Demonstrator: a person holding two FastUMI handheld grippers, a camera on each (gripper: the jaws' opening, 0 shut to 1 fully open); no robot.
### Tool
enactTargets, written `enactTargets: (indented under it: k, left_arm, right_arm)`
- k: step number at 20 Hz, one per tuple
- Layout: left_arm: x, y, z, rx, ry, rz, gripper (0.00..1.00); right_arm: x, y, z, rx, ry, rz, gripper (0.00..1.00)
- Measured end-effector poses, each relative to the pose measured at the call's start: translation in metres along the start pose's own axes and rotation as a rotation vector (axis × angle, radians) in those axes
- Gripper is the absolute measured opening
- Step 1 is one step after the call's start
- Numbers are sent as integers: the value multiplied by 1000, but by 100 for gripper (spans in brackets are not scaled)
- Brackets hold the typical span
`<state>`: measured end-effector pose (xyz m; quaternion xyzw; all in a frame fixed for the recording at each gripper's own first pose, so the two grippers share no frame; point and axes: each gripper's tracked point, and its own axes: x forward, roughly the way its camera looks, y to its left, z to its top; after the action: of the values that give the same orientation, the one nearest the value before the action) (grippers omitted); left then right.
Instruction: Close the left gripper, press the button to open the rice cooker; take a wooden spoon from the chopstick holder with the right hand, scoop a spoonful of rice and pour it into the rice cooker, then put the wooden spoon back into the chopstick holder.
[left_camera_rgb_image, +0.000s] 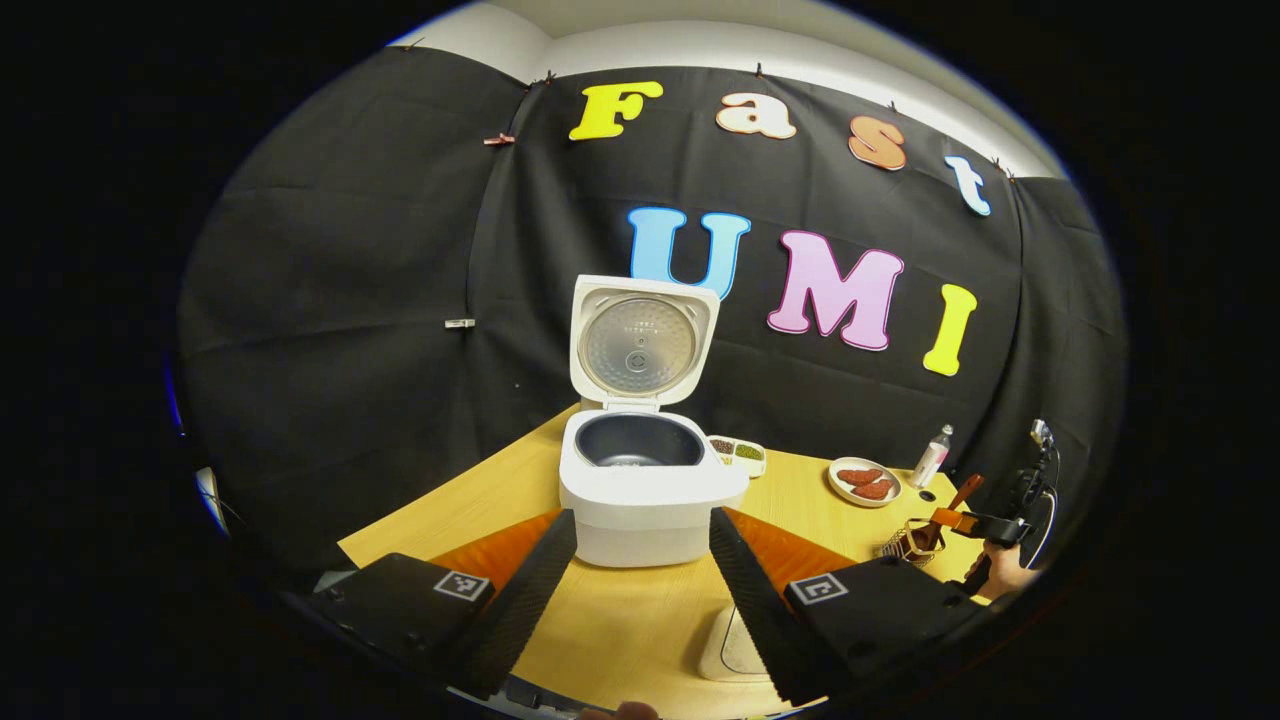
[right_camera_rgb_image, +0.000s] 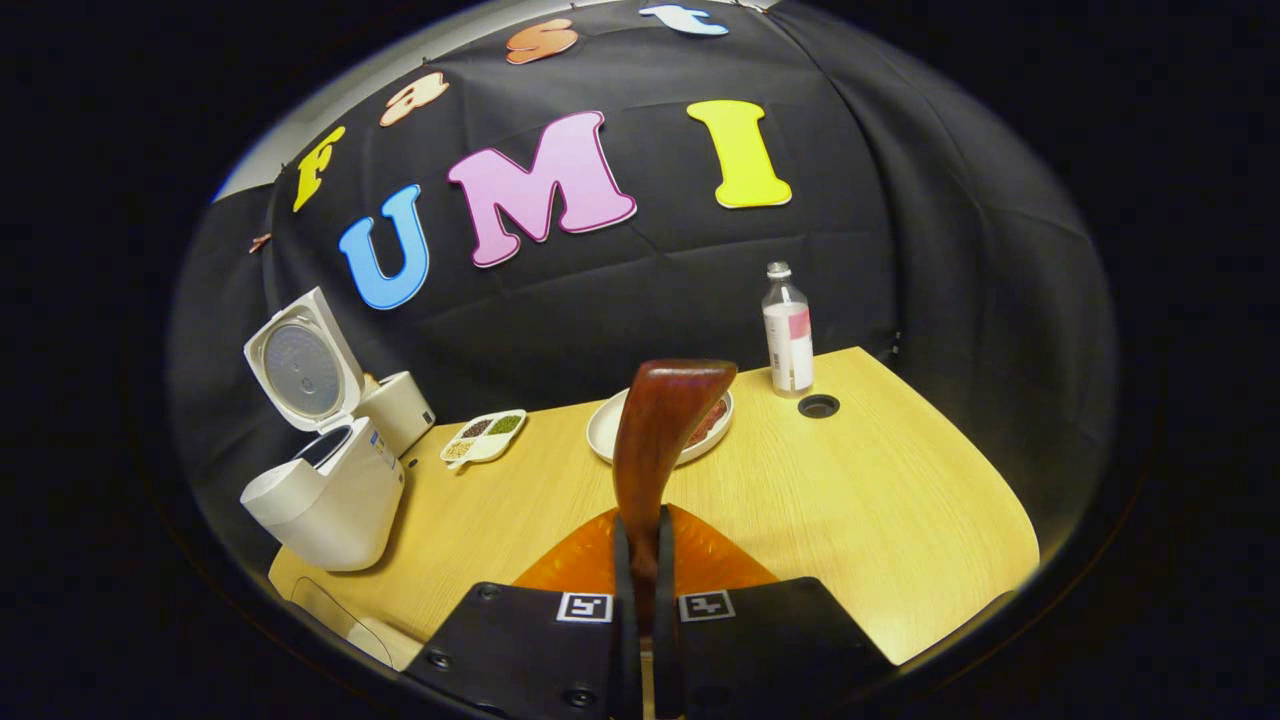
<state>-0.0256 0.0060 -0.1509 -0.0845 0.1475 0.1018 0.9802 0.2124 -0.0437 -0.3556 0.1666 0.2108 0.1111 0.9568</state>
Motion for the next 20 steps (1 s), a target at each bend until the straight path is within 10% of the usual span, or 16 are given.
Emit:
enactTargets:
  k: [12,20]
  left_arm:
    - [-12,8,29,54,-49,-101,93]
    - [-14,27,37,73,-53,-186,93]
  right_arm:
    - [-87,68,105,-51,-152,36,9]
    - [-165,185,57,-84,-81,126,9]
